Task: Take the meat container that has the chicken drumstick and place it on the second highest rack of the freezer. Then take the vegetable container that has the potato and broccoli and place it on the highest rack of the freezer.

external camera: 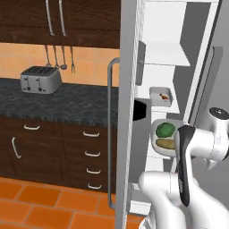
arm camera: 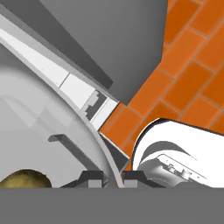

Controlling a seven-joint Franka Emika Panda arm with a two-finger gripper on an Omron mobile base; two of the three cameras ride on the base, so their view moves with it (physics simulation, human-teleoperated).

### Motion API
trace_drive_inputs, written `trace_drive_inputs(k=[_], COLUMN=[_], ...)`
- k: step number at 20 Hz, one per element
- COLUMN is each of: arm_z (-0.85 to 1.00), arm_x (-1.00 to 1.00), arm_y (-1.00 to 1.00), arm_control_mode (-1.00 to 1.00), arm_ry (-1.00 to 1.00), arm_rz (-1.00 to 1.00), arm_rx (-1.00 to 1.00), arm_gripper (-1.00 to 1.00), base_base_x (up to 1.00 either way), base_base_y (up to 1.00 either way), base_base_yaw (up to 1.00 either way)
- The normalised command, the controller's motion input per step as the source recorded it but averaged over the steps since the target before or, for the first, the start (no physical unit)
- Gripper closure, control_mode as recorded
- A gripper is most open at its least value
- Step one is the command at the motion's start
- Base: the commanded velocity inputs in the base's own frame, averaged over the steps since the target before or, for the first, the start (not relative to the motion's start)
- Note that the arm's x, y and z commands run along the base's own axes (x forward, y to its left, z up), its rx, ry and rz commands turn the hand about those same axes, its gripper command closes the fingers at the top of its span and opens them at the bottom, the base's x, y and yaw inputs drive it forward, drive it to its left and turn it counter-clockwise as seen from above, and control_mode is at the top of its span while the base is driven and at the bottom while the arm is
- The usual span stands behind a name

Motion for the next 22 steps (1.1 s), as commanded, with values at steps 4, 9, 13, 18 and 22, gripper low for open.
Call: trace_drive_inputs(k=[4, 9, 13, 18, 22], arm_z=[0.00, 0.00, 0.00, 0.00, 0.93], arm_x=[0.00, 0.00, 0.00, 0.00, 0.07], arm_y=[0.00, 0.00, 0.00, 0.00, 0.15], arm_control_mode=[1.00, 1.00, 1.00, 1.00, -1.00], arm_ry=[0.00, 0.00, 0.00, 0.00, -0.36], arm_rz=[0.00, 0.00, 0.00, 0.00, 0.00], arm_rx=[0.00, 0.00, 0.00, 0.00, -0.03], arm_gripper=[1.00, 1.00, 1.00, 1.00, 1.00], base_base_x=[0.76, 0.17, 0.16, 0.68, 0.00], base_base_y=[0.00, -0.43, -0.44, 0.24, 0.00], base_base_yaw=[0.00, 0.00, 0.00, 0.00, 0.00])
